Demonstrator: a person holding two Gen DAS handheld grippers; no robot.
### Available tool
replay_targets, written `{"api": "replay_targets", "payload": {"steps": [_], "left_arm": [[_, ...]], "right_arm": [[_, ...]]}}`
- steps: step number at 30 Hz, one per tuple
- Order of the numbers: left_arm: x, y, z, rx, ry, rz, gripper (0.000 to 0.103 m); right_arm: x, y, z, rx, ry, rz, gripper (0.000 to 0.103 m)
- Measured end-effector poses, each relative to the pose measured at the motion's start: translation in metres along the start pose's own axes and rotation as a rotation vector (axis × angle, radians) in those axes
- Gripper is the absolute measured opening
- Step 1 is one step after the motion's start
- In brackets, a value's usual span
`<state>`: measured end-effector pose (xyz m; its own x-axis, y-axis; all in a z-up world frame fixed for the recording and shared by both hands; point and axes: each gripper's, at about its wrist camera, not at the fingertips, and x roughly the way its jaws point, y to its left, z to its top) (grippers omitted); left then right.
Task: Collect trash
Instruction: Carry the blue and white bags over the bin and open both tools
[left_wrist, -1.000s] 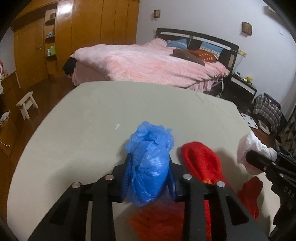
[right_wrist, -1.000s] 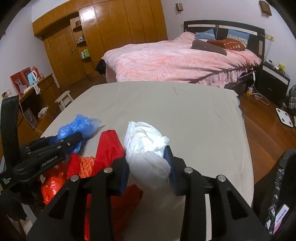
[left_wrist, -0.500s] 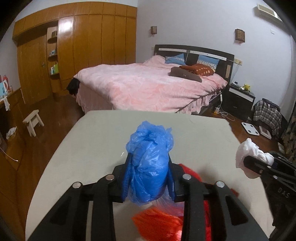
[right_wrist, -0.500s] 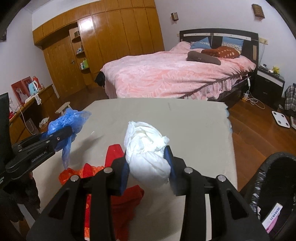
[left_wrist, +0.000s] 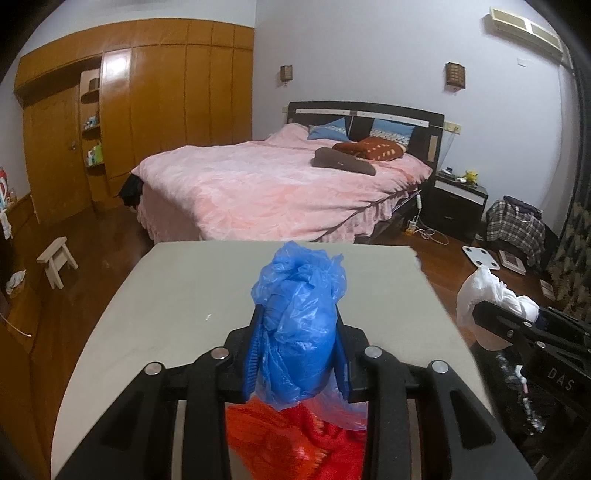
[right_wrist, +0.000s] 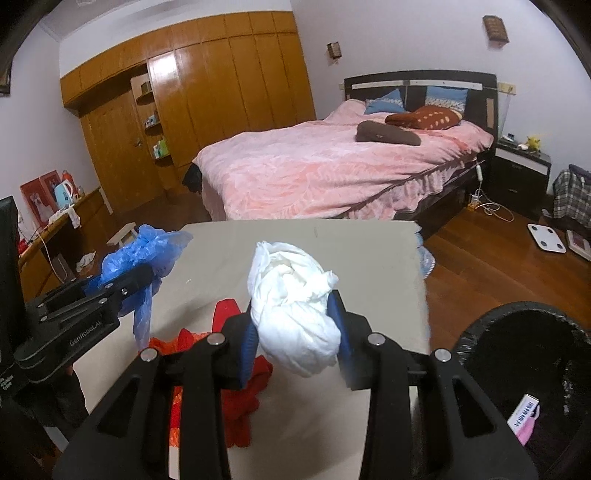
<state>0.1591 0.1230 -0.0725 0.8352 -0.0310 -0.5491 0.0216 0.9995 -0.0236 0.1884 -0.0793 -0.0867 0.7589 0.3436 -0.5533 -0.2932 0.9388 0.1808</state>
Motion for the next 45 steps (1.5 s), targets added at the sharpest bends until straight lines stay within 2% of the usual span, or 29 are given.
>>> {"api": "replay_targets", "payload": {"steps": [10,25,45], "left_arm": [[-0.024,-0.037,0.004,0.012,-0.032,-0.058,0.033],[-0.052,-0.111,0.007,0.08,-0.061,-0.2,0.033],[-0.076,-0.217,0.005,0.202,-0.098,-0.376,0.033]], "right_arm": [[-0.048,-0.017,0.0,0.013,-0.043,-0.041,0.035],[-0.121,-0.055,0.001,0.042,-0.121,-0.152,0.035],[-0.182,-0.134,-0.031,0.112,-0.15,-0.331,0.035]]}}
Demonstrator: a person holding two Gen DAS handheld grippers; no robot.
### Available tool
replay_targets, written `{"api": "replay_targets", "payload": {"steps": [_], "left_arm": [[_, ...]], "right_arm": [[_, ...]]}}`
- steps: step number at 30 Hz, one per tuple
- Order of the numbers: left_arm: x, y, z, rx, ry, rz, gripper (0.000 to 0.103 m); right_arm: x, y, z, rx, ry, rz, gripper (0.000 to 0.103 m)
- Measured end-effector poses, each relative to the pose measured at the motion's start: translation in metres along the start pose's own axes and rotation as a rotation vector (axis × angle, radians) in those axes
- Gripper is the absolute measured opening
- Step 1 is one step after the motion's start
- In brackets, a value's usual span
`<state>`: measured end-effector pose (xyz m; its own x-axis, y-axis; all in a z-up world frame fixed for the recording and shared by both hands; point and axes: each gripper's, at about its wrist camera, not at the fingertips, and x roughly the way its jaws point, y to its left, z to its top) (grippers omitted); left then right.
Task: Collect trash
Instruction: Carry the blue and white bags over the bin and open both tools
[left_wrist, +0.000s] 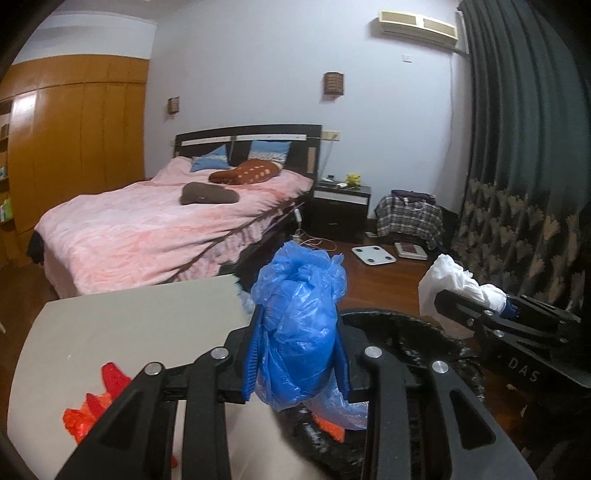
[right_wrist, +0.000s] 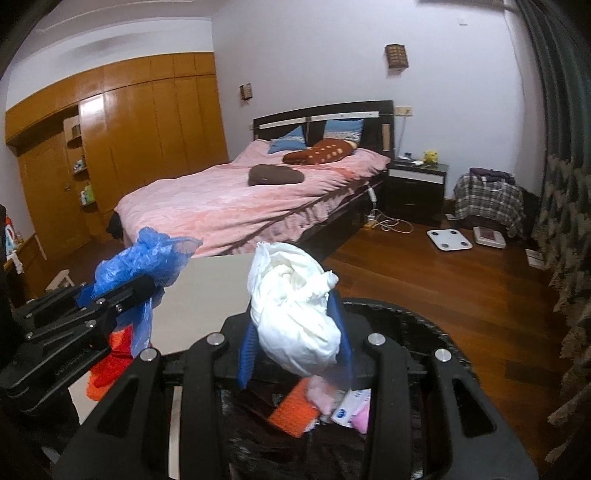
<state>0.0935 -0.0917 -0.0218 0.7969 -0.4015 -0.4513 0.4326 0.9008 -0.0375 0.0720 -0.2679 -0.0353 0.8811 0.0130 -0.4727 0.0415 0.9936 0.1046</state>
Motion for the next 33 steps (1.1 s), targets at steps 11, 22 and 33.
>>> {"api": "replay_targets", "payload": {"steps": [11,22,33], "left_arm": [[0.012,-0.041,0.001,0.049,0.002,-0.073,0.033],[0.04,-0.066,-0.006,0.072,0.031,-0.121,0.033],[0.085,-0.074,-0.024,0.087,0.092,-0.152,0.033]], "right_arm": [[-0.007,-0.039,-0.015,0.036,0.011,-0.065,0.035],[0.004,-0.066,-0.025,0.057,0.04,-0.116,0.035],[0.031,-0.086,-0.042,0.064,0.091,-0.138,0.036]]}}
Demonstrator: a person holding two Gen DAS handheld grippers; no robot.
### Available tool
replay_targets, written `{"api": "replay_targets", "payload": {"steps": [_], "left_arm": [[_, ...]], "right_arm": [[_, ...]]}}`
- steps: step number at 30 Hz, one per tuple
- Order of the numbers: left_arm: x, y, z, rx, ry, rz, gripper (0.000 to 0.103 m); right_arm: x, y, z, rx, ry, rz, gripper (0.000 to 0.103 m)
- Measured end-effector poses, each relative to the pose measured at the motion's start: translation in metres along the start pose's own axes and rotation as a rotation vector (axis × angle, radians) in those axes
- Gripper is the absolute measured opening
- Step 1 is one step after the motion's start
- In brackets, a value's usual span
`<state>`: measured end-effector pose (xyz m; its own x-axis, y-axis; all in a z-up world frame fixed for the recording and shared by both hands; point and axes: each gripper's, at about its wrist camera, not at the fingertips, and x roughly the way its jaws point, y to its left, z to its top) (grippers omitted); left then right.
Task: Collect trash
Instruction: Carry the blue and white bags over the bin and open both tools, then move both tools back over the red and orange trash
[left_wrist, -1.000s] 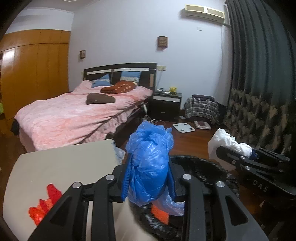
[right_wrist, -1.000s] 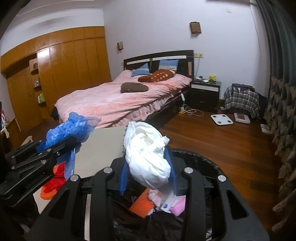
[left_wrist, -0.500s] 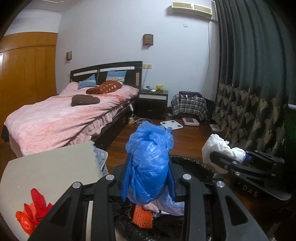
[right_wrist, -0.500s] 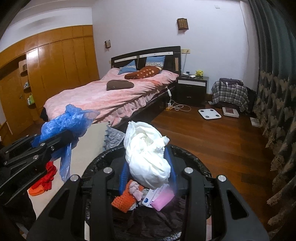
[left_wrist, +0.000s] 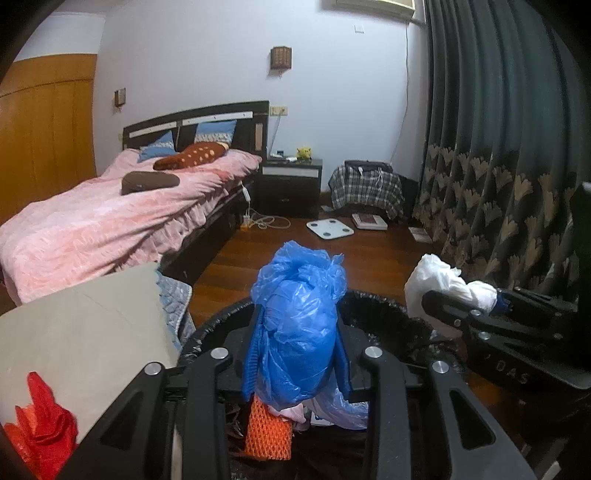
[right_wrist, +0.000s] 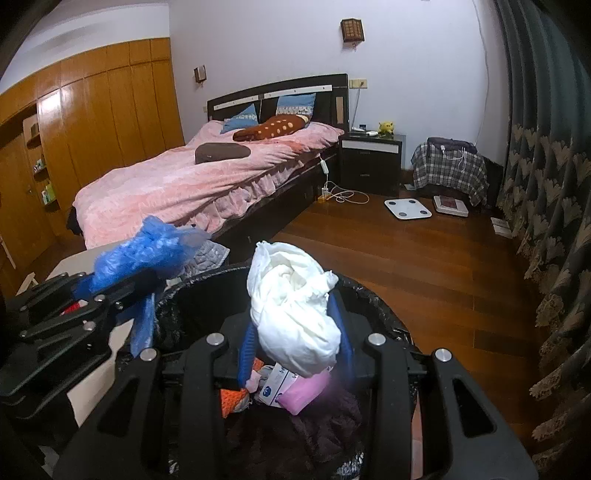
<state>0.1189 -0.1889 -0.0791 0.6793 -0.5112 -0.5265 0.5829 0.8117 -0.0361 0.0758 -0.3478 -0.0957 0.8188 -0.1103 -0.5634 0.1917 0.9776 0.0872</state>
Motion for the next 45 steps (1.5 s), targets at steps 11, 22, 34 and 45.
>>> {"api": "replay_targets", "payload": {"steps": [11,22,34,45], "left_arm": [[0.02,0.021,-0.01,-0.04,0.05,-0.055,0.075],[-0.034,0.089,-0.02,-0.074,-0.003,0.154,0.095],[-0.108,0.159,-0.047,-0.161,-0.035,0.347,0.097],[-0.153,0.221,-0.086,-0.23,-0.028,0.511,0.096]], "right_arm": [[0.015,-0.004,-0.007,0.004,0.005,-0.061,0.087],[-0.01,0.016,-0.002,0.018,-0.04,-0.01,0.098],[-0.006,0.109,0.006,-0.059,-0.03,0.129,0.098],[0.01,0.192,0.0,-0.136,-0.024,0.247,0.098]]}}
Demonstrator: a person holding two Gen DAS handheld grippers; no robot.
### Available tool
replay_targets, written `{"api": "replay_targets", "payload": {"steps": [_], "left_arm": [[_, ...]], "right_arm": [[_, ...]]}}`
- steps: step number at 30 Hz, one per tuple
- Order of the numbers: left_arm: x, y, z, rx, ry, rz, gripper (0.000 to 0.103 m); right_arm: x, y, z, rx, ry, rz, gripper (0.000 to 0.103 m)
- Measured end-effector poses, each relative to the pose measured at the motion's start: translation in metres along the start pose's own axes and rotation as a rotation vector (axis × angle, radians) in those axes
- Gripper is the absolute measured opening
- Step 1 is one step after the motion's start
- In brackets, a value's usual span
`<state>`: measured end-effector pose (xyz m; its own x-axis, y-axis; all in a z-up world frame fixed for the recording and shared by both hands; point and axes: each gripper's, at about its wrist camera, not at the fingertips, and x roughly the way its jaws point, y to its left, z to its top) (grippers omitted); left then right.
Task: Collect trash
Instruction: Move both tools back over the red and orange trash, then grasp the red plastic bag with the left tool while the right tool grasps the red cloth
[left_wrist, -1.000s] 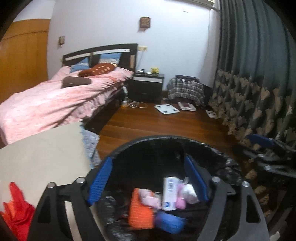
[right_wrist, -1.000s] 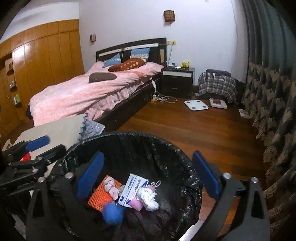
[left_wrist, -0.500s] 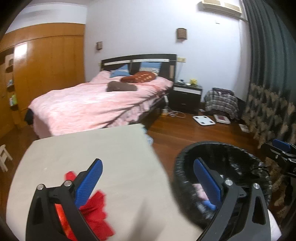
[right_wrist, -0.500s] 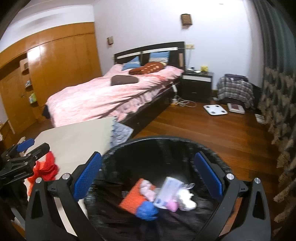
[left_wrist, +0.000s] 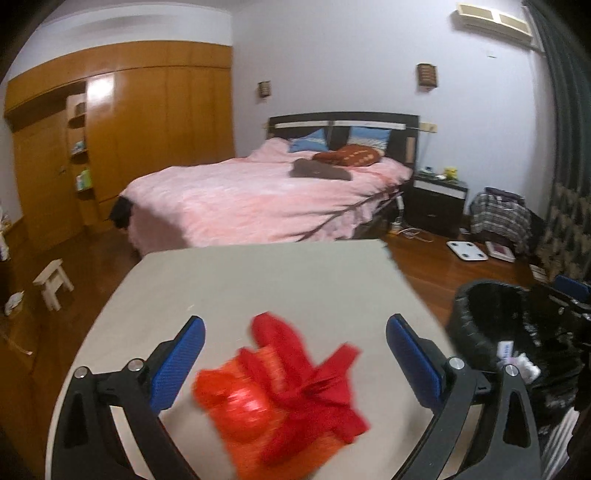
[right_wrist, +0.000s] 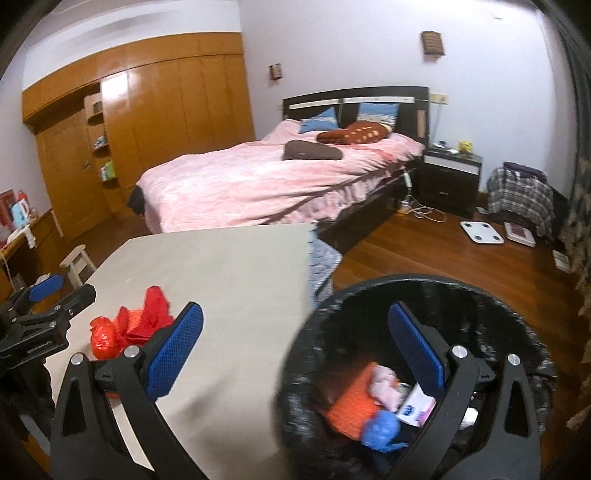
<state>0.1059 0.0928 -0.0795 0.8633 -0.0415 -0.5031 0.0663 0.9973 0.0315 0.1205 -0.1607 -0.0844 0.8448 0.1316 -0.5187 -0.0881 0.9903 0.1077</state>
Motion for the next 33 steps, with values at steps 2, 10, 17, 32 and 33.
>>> {"api": "replay_targets", "payload": {"steps": [2,10,17,32,33], "left_arm": [[0.001,0.014,-0.008,-0.015,0.011,0.033,0.096],[0.017,0.046,-0.037,-0.05,0.089,0.081,0.089],[0.031,0.052,-0.054,-0.08,0.144,0.062,0.084],[0.044,0.056,-0.063,-0.118,0.19,-0.028,0.038],[0.043,0.056,-0.063,-0.117,0.189,-0.031,0.037]], "right_arm": [[0.006,0.011,-0.002,-0.006,0.001,0.022,0.098],[0.034,0.048,-0.012,-0.048,0.019,0.075,0.098],[0.048,0.059,-0.024,-0.066,0.053,0.077,0.098],[0.059,0.069,-0.034,-0.096,0.082,0.083,0.098],[0.059,0.07,-0.034,-0.097,0.083,0.085,0.098]]}}
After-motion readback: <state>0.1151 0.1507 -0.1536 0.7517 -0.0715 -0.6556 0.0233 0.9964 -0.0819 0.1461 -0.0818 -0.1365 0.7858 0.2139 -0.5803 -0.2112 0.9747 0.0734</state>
